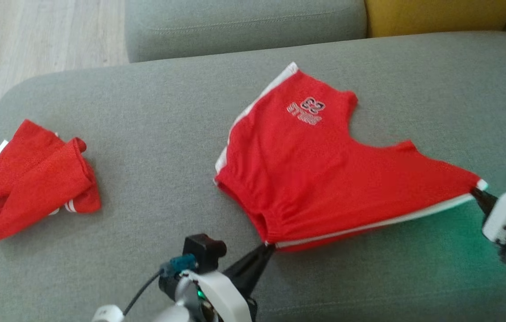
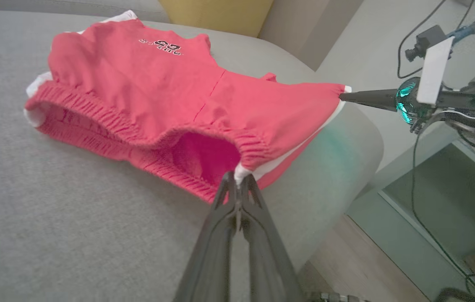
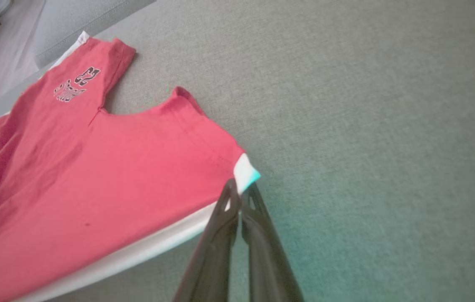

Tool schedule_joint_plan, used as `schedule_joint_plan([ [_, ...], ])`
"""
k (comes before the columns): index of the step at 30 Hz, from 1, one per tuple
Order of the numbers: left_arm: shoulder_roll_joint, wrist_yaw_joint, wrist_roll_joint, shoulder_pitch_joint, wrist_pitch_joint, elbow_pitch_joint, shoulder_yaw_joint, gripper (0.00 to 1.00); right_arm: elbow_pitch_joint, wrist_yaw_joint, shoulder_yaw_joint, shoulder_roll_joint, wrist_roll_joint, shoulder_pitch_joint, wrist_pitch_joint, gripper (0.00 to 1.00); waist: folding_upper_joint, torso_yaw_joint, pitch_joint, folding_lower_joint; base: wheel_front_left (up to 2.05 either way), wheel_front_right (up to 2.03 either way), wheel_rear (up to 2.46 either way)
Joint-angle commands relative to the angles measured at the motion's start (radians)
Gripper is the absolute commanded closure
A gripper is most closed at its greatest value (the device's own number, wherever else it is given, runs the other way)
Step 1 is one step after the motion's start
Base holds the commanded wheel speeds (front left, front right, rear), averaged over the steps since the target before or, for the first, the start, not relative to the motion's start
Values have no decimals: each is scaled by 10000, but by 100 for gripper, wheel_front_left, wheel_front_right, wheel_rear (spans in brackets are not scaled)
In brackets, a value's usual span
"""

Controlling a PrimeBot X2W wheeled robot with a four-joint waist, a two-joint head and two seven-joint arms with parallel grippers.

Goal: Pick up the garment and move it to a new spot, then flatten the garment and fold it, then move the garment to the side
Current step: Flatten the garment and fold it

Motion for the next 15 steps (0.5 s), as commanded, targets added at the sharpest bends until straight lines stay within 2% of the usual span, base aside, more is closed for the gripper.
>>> schedule_joint_plan([
  [1, 263, 200, -73, -243, 96, -750, 325, 100, -912, 65, -353, -391, -100, 71, 319, 100, -1, 12, 0, 1, 0, 0, 0],
  [3, 304, 294, -98, -172, 153, -1008, 349, 100, -1302, 65, -616, -375, -177, 223, 516, 100, -1, 30, 19, 1, 0, 0, 0],
  [4, 374, 476, -118, -154, 239, -1418, 446, 100, -2079, 65, -1170, -238, -430, 401, 883, 100, -1, 107, 103, 1, 0, 0, 0],
  [6, 396, 620, -141, -255, 281, -1712, 584, 100, -2836, 65, -1624, -9, -785, 460, 1273, 100, -1, 231, 218, 1, 0, 0, 0],
  [15, 305, 841, -170, -1179, 370, -2151, 1088, 100, -4877, 65, -2463, 768, -2210, -431, 2569, 100, -1, 978, 906, 1, 0, 0, 0],
])
